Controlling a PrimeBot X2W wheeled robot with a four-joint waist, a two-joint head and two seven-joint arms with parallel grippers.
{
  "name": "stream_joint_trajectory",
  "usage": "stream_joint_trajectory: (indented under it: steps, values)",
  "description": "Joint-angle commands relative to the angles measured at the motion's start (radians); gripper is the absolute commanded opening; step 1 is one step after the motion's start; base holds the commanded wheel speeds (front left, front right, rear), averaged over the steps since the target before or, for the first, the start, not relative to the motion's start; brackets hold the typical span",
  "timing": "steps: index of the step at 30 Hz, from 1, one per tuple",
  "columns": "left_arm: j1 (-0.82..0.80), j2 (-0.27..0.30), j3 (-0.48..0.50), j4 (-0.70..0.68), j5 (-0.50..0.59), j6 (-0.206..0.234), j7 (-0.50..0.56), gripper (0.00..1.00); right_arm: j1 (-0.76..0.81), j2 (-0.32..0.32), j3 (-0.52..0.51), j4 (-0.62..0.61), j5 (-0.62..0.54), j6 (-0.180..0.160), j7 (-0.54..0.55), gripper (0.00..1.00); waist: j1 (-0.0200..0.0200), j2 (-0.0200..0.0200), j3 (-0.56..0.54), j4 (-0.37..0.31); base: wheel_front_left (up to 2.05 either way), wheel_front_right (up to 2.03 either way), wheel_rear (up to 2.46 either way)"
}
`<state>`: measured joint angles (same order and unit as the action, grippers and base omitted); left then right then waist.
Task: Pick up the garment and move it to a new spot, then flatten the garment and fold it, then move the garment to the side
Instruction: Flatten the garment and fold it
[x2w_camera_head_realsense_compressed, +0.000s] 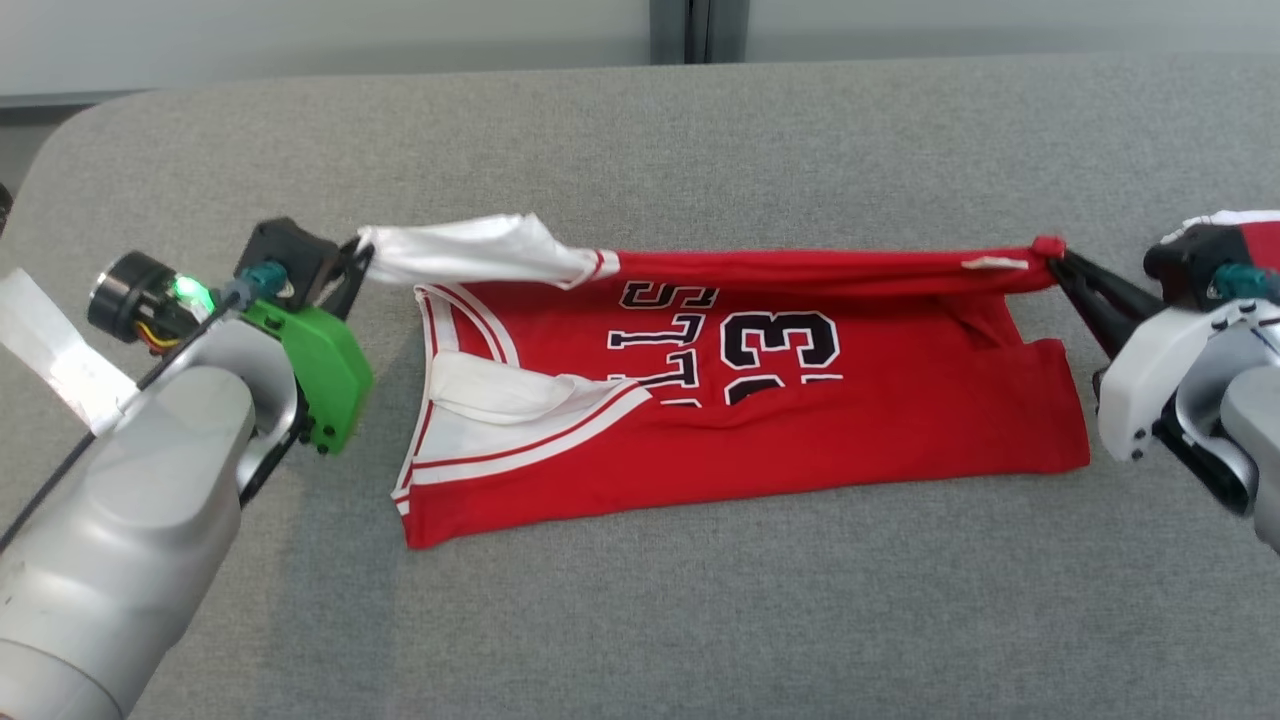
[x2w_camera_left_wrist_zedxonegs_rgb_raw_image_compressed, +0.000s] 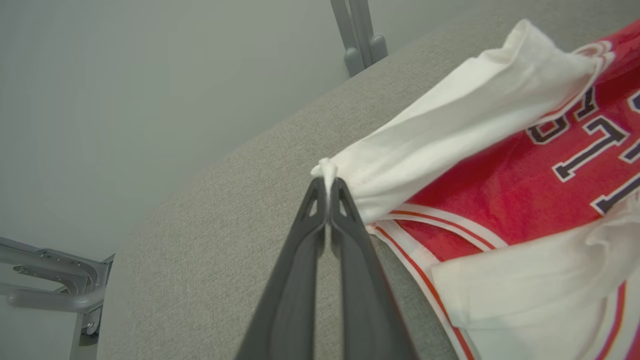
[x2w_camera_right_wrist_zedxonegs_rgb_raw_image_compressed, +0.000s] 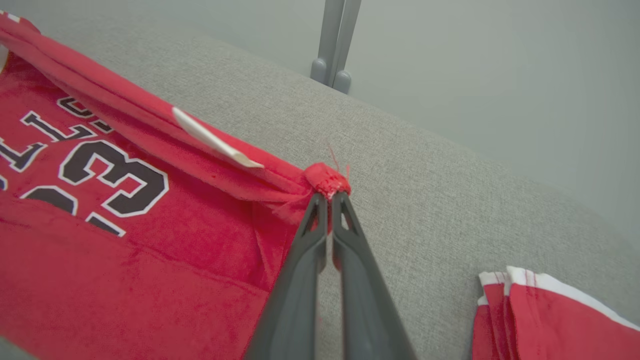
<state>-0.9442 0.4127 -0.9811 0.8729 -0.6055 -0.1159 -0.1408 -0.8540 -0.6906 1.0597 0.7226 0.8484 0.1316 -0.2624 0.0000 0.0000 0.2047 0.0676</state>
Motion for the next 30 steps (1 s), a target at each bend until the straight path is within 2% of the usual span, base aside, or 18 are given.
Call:
stream_joint_trajectory:
  steps: [1, 11, 16, 19, 20, 21, 22, 23, 30]
  values:
    - [0.042, 0.024, -0.012, -0.026, -0.005, -0.003, 0.018, 0.0, 0.038, -0.013, 0.014, -0.008, 0.005, -0.002, -0.003, 0.0, 0.0, 0.0, -0.054, 0.012, 0.0, 0.0, 0.0]
    - [0.281, 0.164, -0.087, -0.318, -0.129, -0.012, 0.215, 0.0, 0.149, -0.046, 0.147, -0.034, 0.095, -0.002, 0.038, 0.0, 0.0, 0.0, -0.132, 0.015, 0.0, 0.0, 0.0]
    - [0.342, 0.219, -0.091, -0.437, -0.167, 0.013, 0.273, 0.0, 0.166, -0.055, 0.18, -0.036, 0.127, -0.002, 0.057, 0.0, 0.0, 0.0, -0.149, 0.013, 0.0, 0.0, 0.0]
    - [0.371, 0.23, -0.093, -0.481, -0.183, 0.029, 0.287, 0.0, 0.17, -0.048, 0.19, -0.026, 0.142, -0.002, 0.065, 0.0, 0.0, 0.0, -0.158, 0.009, 0.0, 0.0, 0.0]
    - [0.379, 0.232, -0.094, -0.496, -0.187, 0.032, 0.292, 0.08, 0.171, -0.044, 0.192, -0.023, 0.146, -0.002, 0.065, 0.19, 0.0, 0.0, -0.161, 0.008, 0.0, 0.0, 0.0]
    - [0.385, 0.235, -0.095, -0.507, -0.188, 0.037, 0.296, 0.34, 0.171, -0.04, 0.194, -0.02, 0.149, -0.002, 0.061, 0.62, 0.0, 0.0, -0.163, 0.007, 0.0, 0.0, 0.0]
    - [0.39, 0.238, -0.096, -0.519, -0.19, 0.043, 0.299, 0.86, 0.172, -0.036, 0.196, -0.015, 0.156, -0.002, 0.061, 1.0, 0.0, 0.0, -0.165, 0.006, 0.0, 0.0, 0.0]
    - [0.395, 0.24, -0.096, -0.529, -0.191, 0.048, 0.299, 1.0, 0.173, -0.033, 0.198, -0.012, 0.157, -0.002, 0.06, 1.0, 0.0, 0.0, -0.167, 0.006, 0.0, 0.0, 0.0]
    - [0.435, 0.243, -0.067, -0.568, -0.214, 0.106, 0.253, 1.0, 0.183, -0.027, 0.199, 0.0, 0.207, -0.002, 0.045, 1.0, 0.0, 0.0, -0.186, -0.001, 0.0, 0.0, 0.0]
